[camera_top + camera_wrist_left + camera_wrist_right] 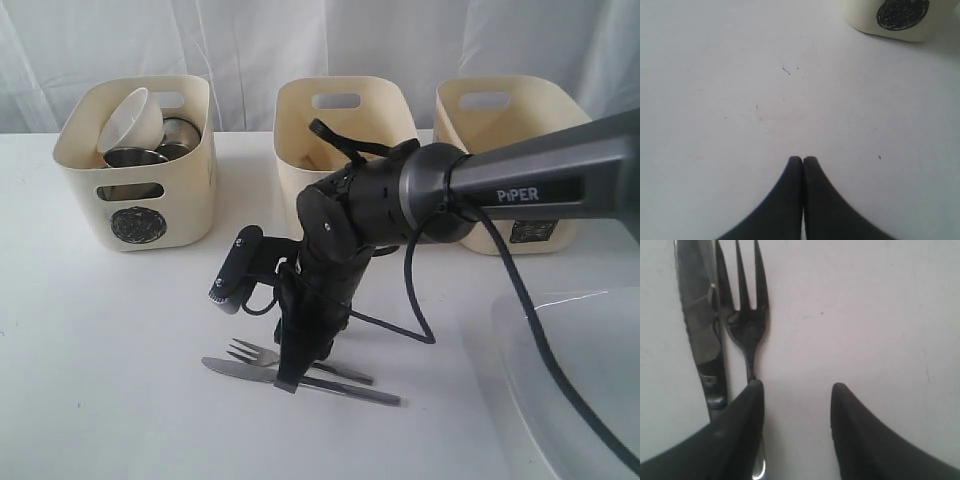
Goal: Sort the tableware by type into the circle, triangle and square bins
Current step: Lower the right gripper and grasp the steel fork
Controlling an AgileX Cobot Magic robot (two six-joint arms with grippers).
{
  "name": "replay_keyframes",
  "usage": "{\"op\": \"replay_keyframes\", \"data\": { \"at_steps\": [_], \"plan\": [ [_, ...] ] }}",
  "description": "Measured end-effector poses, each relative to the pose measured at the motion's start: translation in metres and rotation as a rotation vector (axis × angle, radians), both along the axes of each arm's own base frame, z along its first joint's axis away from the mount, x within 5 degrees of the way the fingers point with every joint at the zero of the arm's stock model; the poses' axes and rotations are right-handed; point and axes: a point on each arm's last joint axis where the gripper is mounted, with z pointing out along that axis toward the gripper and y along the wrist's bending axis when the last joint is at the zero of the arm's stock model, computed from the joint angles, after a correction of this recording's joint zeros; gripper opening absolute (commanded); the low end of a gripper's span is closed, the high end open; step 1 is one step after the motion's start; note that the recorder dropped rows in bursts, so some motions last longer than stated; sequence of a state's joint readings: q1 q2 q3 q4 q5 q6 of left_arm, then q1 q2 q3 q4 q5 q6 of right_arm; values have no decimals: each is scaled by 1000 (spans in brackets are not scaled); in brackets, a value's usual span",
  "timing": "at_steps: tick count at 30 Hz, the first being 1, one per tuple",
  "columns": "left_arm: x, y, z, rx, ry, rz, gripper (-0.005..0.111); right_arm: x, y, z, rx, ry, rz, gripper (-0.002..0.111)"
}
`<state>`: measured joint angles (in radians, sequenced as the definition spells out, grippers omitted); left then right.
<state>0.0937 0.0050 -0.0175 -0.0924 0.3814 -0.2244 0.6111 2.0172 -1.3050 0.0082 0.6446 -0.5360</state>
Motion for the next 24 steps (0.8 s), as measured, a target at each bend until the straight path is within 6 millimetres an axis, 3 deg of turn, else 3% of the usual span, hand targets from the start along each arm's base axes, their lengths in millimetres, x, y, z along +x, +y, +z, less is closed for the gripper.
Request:
{"op": "replay_keyframes", "data": {
  "at_steps": [24],
  "plan": [
    [0, 0, 0, 0, 0, 0, 0, -12, -7, 3, -62, 92, 48, 42]
  ]
}}
